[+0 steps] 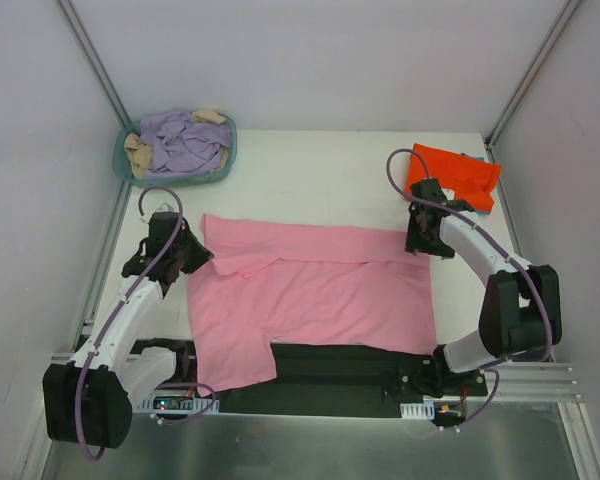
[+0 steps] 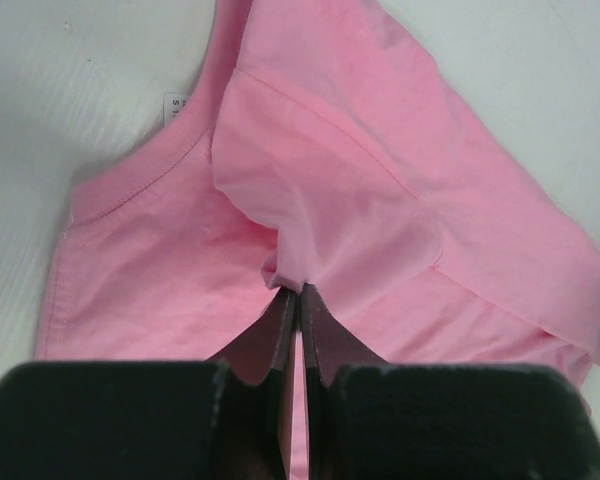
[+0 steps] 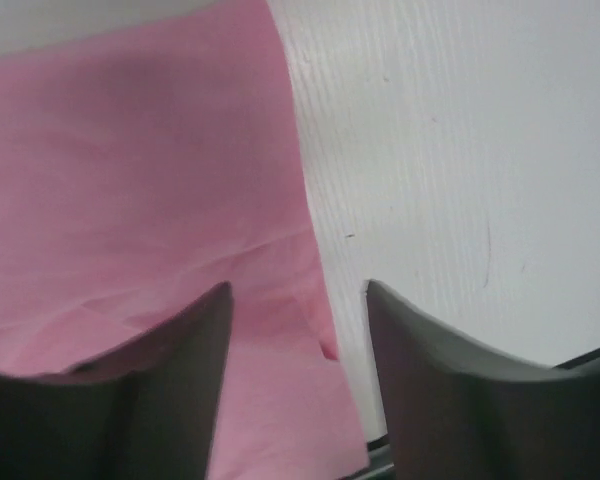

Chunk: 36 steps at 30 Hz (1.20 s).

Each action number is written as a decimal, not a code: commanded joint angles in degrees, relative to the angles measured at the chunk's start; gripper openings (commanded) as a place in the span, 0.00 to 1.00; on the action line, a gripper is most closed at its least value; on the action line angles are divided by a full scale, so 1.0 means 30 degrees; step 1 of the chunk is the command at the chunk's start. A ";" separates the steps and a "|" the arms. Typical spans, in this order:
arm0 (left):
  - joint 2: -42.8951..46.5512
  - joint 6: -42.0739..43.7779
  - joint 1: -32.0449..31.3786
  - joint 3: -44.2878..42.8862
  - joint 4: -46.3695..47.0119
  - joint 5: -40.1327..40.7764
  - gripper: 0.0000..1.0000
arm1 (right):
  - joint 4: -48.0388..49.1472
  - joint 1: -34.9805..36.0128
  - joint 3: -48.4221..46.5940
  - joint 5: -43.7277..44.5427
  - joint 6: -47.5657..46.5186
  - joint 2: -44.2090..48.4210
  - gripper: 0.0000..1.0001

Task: Fold and stack the t-shirts
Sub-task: Fold the flattened tshirt in 1/3 of the way

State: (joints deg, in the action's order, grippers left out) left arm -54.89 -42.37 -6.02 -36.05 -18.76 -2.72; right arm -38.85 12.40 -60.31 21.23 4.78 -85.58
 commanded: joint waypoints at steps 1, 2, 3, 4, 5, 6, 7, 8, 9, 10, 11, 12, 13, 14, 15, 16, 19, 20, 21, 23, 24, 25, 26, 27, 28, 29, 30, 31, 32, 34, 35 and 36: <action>-0.0362 0.0090 -0.0102 -0.0257 0.0073 0.0234 0.00 | -0.1021 0.0930 -0.0665 0.1417 0.0809 0.0195 0.94; -0.0451 0.0119 -0.0102 -0.0432 0.0044 0.0233 0.00 | -0.1111 0.1166 -0.1102 0.1476 0.0810 0.0342 0.95; -0.0568 0.0177 -0.0102 -0.0549 0.0131 0.0233 0.00 | -0.1141 0.1429 -0.1280 0.1390 0.0810 0.0488 0.96; -0.0888 0.0149 -0.0102 -0.0667 0.0161 0.0204 0.00 | -0.1026 0.2012 -0.1398 0.1215 0.0781 0.1012 0.97; -0.1066 0.0120 -0.0102 -0.0929 0.0248 0.0146 0.00 | -0.0821 0.2337 -0.1544 0.0546 0.0636 0.1249 0.97; -0.1241 0.0119 -0.0102 -0.1077 0.0510 0.0116 0.00 | -0.0558 0.2717 -0.1488 0.0017 0.0490 0.1629 0.97; -0.1707 0.0090 -0.0102 -0.1194 0.0687 0.0145 0.00 | 0.0198 0.3533 -0.1400 -0.0597 0.0372 0.1893 0.98; -0.2031 0.0061 -0.0102 -0.1543 0.0833 0.0232 0.00 | 0.0728 0.3947 -0.1312 -0.2228 0.0110 0.2476 0.97; -0.2353 0.0032 -0.0102 -0.1750 0.1038 0.0233 0.00 | 0.1284 0.4386 -0.0934 -0.3259 -0.0009 0.2685 0.98; -0.3168 0.0031 -0.0102 -0.2042 0.1301 0.0175 0.00 | 0.2595 0.5290 -0.0727 -0.4342 0.0019 0.2832 0.97; -0.3612 0.0118 -0.0102 -0.2596 0.1536 -0.0144 0.00 | 0.3362 0.5792 -0.0551 -0.6790 0.0019 0.2950 0.97; -0.4138 0.0119 -0.0102 -0.2949 0.1654 -0.0264 0.00 | 0.4124 0.6319 -0.0144 -0.8090 0.0164 0.2893 0.96; -0.5246 0.0177 -0.0102 -0.3301 0.1771 -0.0294 0.00 | 0.5553 0.7484 -0.0052 -0.8828 0.0311 0.2747 0.95; -0.5837 0.0265 -0.0102 -0.4088 0.1888 -0.0323 0.00 | 0.6118 0.8134 -0.0110 -0.9938 0.0341 0.2514 0.95; -0.6481 0.0498 -0.0073 -0.4531 0.1889 -0.0265 0.00 | 0.6472 0.8808 -0.0313 -1.0268 0.0226 0.1670 0.94; -0.7676 0.0616 -0.0044 -0.5028 0.1948 -0.0410 0.00 | 0.6882 1.0091 -0.0982 -1.0329 0.0225 0.1169 0.94; -1.0079 0.1056 0.0015 -0.6962 0.1948 -0.0908 0.00 | 0.6915 1.2262 -0.3029 -1.0097 0.0660 -0.1518 0.91; -1.0671 0.1173 0.0015 -0.7953 0.1919 -0.0967 0.00 | 0.7002 1.2678 -0.3504 -0.9951 0.0751 -0.2344 0.90; -1.1924 0.1435 0.0044 -0.8456 0.1919 -0.1229 0.00 | 0.7032 1.3059 -0.4060 -0.9746 0.0897 -0.3019 0.90; -1.2957 0.1555 0.0102 -0.9451 0.1919 -0.1756 0.00 | 0.7381 1.4231 -0.5433 -0.8725 0.1133 -0.4895 0.87; -1.3687 0.1497 0.0103 -0.9602 0.1919 -0.2049 0.00 | 0.7674 1.4612 -0.5761 -0.8313 0.1191 -0.5423 0.86; -1.3984 0.1467 0.0161 -0.9661 0.1948 -0.2168 0.00 | 0.8170 1.5253 -0.6170 -0.7989 0.1191 -0.6646 0.83; -1.4190 0.1438 0.0190 -0.9604 0.1948 -0.2227 0.00 | 0.8291 1.5463 -0.7161 -0.7609 0.1133 -0.7181 0.81; -1.4540 0.1438 0.0220 -0.9545 0.1948 -0.2199 0.00 | 0.8321 1.5668 -0.7635 -0.7257 0.1133 -0.7853 0.80; -1.4660 0.1467 0.0249 -0.9458 0.1948 -0.2314 0.00 | 0.8350 1.5902 -0.8190 -0.7196 0.1104 -0.8411 0.78; -1.4748 0.1583 0.0249 -0.9225 0.1919 -0.2345 0.00 | 0.8322 1.5991 -0.9066 -0.6412 0.0958 -0.9489 0.77; -1.4952 0.1642 0.0249 -0.9107 0.1948 -0.2461 0.00 | 0.8292 1.6021 -0.9481 -0.6288 0.0986 -0.9906 0.75; -1.5012 0.1643 0.0249 -0.8815 0.1948 -0.2520 0.00 | 0.8640 1.6109 -0.9746 -0.6229 0.0841 -1.0288 0.72; -1.5042 0.1614 0.0249 -0.8667 0.1977 -0.2492 0.00 | 0.8760 1.6168 -1.0010 -0.6402 0.0724 -1.0987 0.71; -1.5100 0.1584 0.0278 -0.8374 0.2036 -0.2375 0.00 | 0.9052 1.6401 -1.0830 -0.6404 0.0343 -1.1577 0.65; -1.5130 0.1526 0.0308 -0.8170 0.2065 -0.2258 0.00 | 0.9141 1.6490 -1.1065 -0.6230 0.0168 -1.1812 0.63; -1.5246 0.1526 0.0337 -0.8110 0.2094 -0.2315 0.00 | 0.9171 1.6577 -1.1560 -0.6054 0.0050 -1.2337 0.62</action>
State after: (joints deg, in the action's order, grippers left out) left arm -100.14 -39.03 -5.89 -61.93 -12.49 -8.84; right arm -14.44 61.41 -89.49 0.03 6.68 -119.87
